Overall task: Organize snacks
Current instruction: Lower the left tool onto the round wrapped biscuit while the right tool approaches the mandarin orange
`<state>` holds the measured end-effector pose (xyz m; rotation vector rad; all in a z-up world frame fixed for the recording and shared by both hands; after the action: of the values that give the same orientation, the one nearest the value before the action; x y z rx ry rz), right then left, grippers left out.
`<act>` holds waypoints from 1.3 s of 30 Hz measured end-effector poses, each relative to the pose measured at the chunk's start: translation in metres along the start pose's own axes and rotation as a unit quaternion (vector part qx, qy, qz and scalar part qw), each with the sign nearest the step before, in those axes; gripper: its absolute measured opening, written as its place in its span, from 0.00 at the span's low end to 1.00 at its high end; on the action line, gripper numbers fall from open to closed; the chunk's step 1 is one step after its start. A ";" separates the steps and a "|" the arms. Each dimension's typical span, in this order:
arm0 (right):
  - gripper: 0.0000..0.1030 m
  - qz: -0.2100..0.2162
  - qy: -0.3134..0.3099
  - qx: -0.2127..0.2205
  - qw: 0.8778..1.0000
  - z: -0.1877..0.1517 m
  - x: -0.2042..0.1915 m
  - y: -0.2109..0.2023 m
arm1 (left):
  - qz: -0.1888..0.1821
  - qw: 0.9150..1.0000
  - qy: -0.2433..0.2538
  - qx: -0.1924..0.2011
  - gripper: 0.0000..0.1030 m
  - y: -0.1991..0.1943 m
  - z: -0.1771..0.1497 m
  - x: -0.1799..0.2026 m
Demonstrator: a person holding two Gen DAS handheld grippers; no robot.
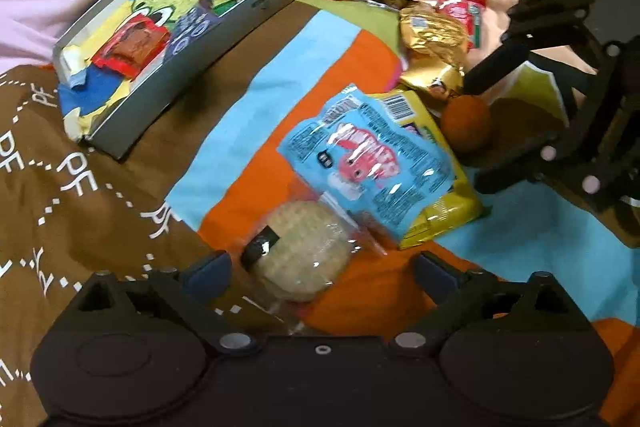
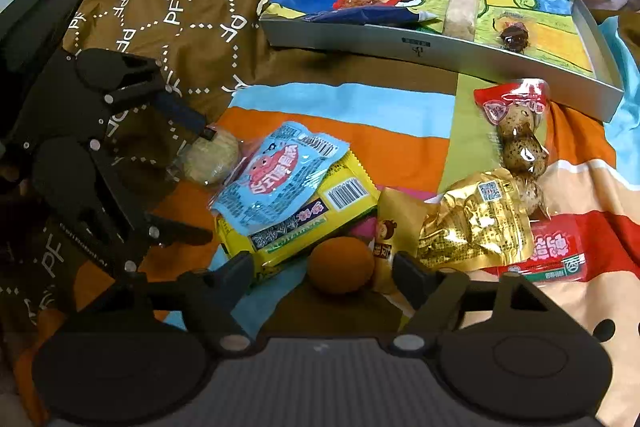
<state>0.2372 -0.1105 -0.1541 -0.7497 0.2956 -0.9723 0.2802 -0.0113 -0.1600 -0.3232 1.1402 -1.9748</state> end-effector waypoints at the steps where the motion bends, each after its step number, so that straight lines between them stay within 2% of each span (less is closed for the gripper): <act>1: 0.72 0.002 -0.001 0.001 1.000 0.000 -0.001 -0.001 | -0.003 1.000 -0.002 0.002 0.93 -0.001 0.001 0.001; 3: 0.64 0.004 -0.003 0.001 1.000 0.001 -0.002 -0.002 | -0.013 1.000 -0.010 0.008 0.92 -0.004 0.003 0.001; 6: 0.61 0.003 -0.006 0.000 1.000 0.000 -0.005 -0.003 | -0.026 0.999 -0.018 0.014 0.92 -0.007 0.005 0.002; 11: 0.60 0.008 -0.007 0.001 1.000 0.000 -0.006 -0.005 | -0.012 0.999 -0.027 0.016 0.90 -0.010 0.006 -0.006; 12: 0.60 0.007 -0.008 0.001 1.000 0.000 -0.006 -0.005 | -0.010 0.999 -0.034 0.016 0.86 -0.011 0.005 -0.008; 16: 0.60 0.005 -0.007 -0.006 1.000 -0.003 -0.004 -0.002 | -0.024 0.997 -0.076 0.015 0.85 -0.011 0.007 -0.019; 23: 0.60 0.000 -0.014 -0.005 1.000 -0.004 -0.004 0.000 | -0.033 0.992 -0.123 0.007 0.78 -0.008 0.007 -0.027; 27: 0.55 -0.011 -0.027 0.001 1.000 -0.002 -0.007 0.000 | -0.025 0.988 -0.152 0.012 0.71 -0.003 0.007 -0.030; 33: 0.42 -0.030 -0.035 0.003 0.999 -0.001 -0.005 -0.001 | -0.031 0.988 -0.150 0.023 0.64 -0.003 0.010 -0.024; 39: 0.41 -0.033 -0.040 -0.001 0.999 -0.003 -0.005 0.000 | -0.042 0.989 -0.139 0.018 0.63 -0.004 0.010 -0.015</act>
<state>0.2332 -0.1079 -0.1572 -0.8027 0.2035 -1.0006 0.2931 -0.0047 -0.1488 -0.6156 0.9236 -1.9481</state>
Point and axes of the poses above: each gripper's, at about its wrist camera, not at the fingertips, and y roughly the way its jaws point, x to its right, z to its top, the point moved 8 cm from there along y, roughly the way its jaws point, and after that the axes turned 10 degrees about -y, right-handed, at the moved point
